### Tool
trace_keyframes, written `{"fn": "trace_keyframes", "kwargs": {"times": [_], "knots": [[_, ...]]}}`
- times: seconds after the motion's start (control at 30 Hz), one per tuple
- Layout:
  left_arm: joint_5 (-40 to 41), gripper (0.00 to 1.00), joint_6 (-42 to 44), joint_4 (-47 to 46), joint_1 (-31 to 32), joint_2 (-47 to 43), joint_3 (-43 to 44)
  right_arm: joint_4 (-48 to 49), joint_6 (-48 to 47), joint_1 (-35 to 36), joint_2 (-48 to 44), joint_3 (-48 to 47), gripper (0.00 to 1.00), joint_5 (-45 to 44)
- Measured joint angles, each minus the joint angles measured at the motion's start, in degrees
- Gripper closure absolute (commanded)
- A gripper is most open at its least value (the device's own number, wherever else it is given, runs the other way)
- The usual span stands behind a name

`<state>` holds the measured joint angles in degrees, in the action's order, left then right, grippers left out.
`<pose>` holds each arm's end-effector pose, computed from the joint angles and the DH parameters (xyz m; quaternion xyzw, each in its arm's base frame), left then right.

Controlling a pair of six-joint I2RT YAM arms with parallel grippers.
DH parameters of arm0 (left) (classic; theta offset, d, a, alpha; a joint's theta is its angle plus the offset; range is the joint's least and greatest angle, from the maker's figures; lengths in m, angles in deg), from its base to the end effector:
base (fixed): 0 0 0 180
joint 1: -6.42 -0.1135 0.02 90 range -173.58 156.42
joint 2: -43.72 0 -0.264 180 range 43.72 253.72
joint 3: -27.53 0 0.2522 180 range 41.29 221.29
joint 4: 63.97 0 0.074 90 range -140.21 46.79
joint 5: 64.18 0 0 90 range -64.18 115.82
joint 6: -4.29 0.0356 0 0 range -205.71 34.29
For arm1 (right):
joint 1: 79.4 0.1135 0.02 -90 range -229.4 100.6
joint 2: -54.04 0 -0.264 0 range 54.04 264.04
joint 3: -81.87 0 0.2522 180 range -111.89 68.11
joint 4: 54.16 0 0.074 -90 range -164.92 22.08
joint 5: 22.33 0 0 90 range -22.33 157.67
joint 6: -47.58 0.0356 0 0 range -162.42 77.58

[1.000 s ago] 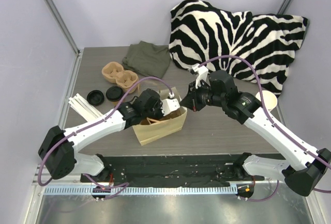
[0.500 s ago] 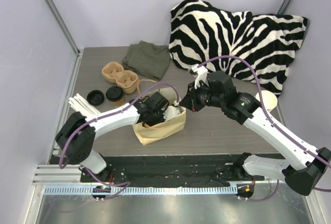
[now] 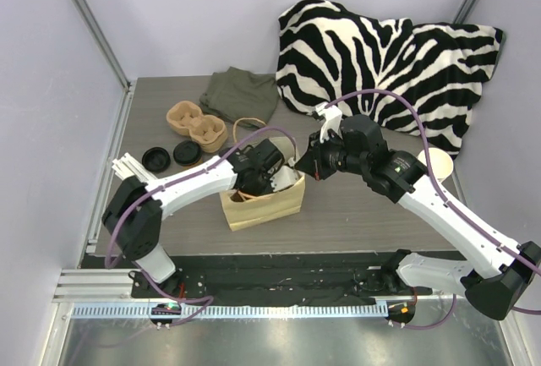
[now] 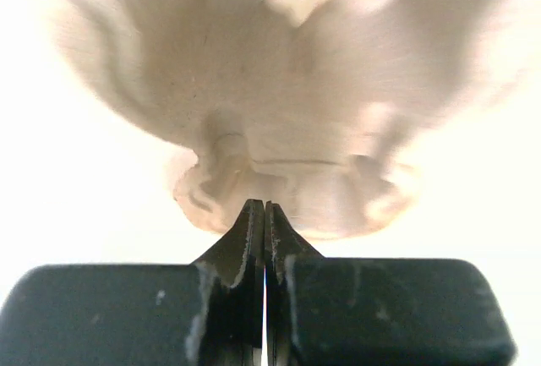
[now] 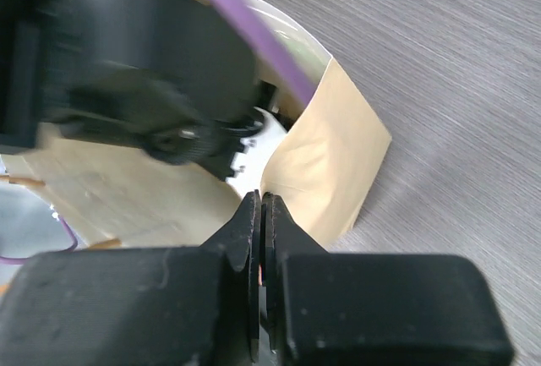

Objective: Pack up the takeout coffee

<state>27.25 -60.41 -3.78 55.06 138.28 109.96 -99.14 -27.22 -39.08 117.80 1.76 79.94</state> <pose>0.2127 -0.2402 0.2193 0.5927 0.7906 -0.0190 0.1530 0.1787 0.1616 0.3692 -0.2392 0.8227 0.3177 0.4062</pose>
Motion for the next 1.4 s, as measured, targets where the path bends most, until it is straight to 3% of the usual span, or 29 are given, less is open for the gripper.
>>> {"fn": "trace_keyframes", "kwargs": {"times": [0.3,0.83,1.13,1.17,1.27,1.4], "knots": [[1.4,1.00,-1.3,1.5,1.2,-6.0,3.9,0.7,0.0,0.0,-0.4,0.0,0.99,-0.5],[4.0,0.97,0.7,2.8,1.4,8.6,1.4,-0.1,-0.3,0.0,-0.3,0.0,0.99,-0.8],[2.8,0.79,-1.0,6.3,1.4,5.0,5.4,0.6,-1.3,0.0,-0.3,0.0,0.99,-0.8],[2.6,0.70,-1.4,6.6,1.4,4.0,6.9,0.7,-1.4,0.0,-0.3,0.0,0.99,-0.8],[1.9,0.56,-2.7,6.5,1.4,0.2,10.4,0.8,-1.6,0.0,-0.3,0.0,0.99,-0.9],[2.2,0.51,-3.7,7.9,1.0,-3.9,10.7,3.1,-1.6,0.1,-1.2,0.0,0.99,-0.6]]}}
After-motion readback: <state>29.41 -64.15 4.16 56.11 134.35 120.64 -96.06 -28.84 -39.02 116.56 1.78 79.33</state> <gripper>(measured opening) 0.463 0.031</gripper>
